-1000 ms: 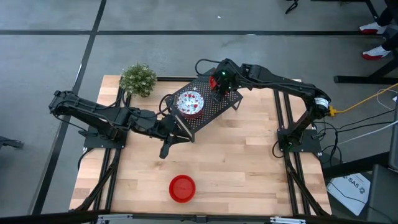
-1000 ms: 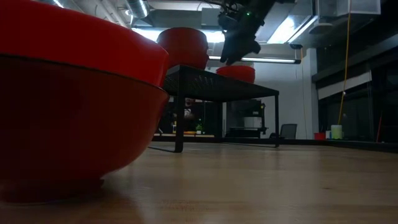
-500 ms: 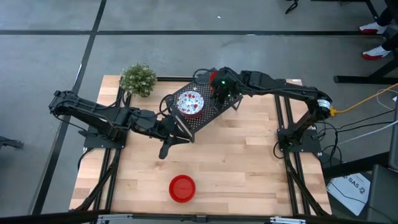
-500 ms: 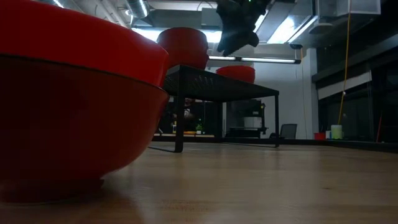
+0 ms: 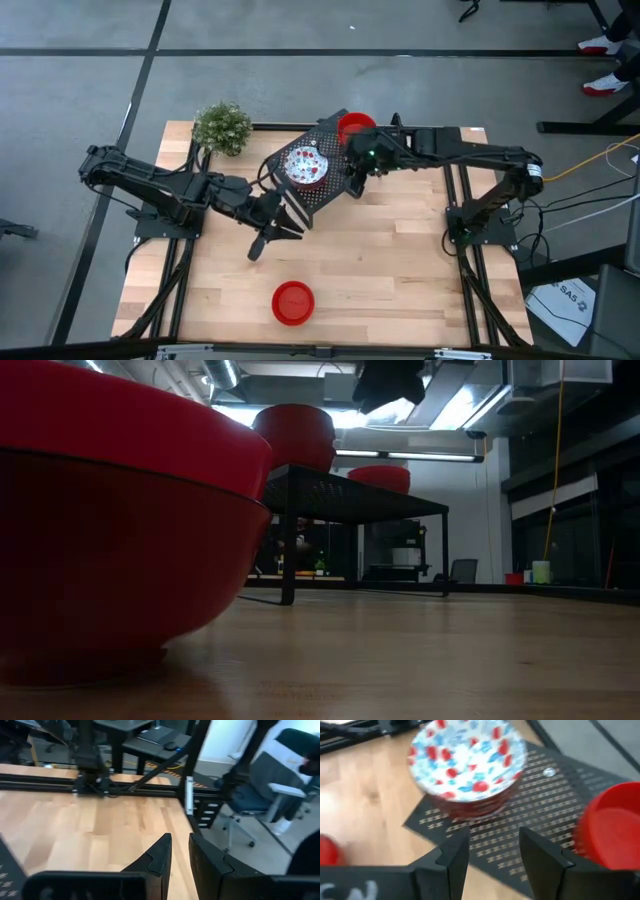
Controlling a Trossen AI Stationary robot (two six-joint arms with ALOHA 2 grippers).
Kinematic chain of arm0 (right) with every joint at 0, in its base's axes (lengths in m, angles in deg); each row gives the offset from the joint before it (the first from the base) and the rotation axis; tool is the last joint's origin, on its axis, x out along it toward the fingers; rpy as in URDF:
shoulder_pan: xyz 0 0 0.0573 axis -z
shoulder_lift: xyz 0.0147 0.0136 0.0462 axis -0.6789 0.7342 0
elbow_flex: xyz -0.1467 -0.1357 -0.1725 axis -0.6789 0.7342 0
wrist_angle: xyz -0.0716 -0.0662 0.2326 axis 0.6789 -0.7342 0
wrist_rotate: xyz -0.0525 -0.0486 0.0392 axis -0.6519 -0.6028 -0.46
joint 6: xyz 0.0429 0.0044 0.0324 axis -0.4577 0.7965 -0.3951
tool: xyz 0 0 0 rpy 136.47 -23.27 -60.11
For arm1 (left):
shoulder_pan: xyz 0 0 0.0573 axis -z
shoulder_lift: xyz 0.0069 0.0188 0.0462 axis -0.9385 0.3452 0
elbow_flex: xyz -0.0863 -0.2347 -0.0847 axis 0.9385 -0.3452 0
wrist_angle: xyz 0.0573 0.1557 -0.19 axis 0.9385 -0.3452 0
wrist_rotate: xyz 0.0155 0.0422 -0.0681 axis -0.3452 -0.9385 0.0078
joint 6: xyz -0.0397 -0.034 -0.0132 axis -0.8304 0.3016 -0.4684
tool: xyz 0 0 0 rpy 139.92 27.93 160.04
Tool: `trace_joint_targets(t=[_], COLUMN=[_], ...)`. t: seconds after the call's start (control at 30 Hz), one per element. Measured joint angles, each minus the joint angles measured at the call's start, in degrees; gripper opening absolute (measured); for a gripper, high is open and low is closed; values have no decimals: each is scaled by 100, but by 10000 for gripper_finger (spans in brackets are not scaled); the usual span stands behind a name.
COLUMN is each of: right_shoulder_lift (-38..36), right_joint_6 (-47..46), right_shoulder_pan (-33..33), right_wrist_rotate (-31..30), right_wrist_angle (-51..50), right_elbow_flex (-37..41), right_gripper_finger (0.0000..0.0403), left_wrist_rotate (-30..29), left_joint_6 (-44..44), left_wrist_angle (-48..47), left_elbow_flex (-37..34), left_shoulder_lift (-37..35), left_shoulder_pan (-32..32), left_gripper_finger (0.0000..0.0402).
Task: Pick & Place Mini bowls
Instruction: Stack the red bowl on the red bowl on the shelf
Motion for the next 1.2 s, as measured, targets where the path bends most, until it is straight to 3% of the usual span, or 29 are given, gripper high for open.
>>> trace_joint_targets(t=[0.3, 0.6, 0.83, 1.1, 1.2], right_shoulder_lift=[-13, -13, -13, -13, -13], right_joint_6=[-346, -337, -339, -543, -766], right_shoulder_pan=[-737, -1583, -2182, -2815, -3044], right_wrist_rotate=[-5, 52, 55, 50, 47], right_wrist_angle=[-324, -324, -324, -324, -324], right_elbow_flex=[0, 0, 0, 0, 0], right_gripper_finger=[171, 171, 171, 171, 171], left_wrist_rotate=[376, 536, -39, -1136, -1112], left_joint_6=[-605, -1059, -1060, -1045, -1045], left_wrist_angle=[-220, -1225, -2384, -3213, -3456], left_elbow_flex=[0, 0, 0, 0, -41], left_shoulder_lift=[-2, -2, -2, 35, 143], left_shoulder_pan=[407, 900, 1149, 1340, 1387], left_gripper_finger=[63, 58, 58, 58, 59])
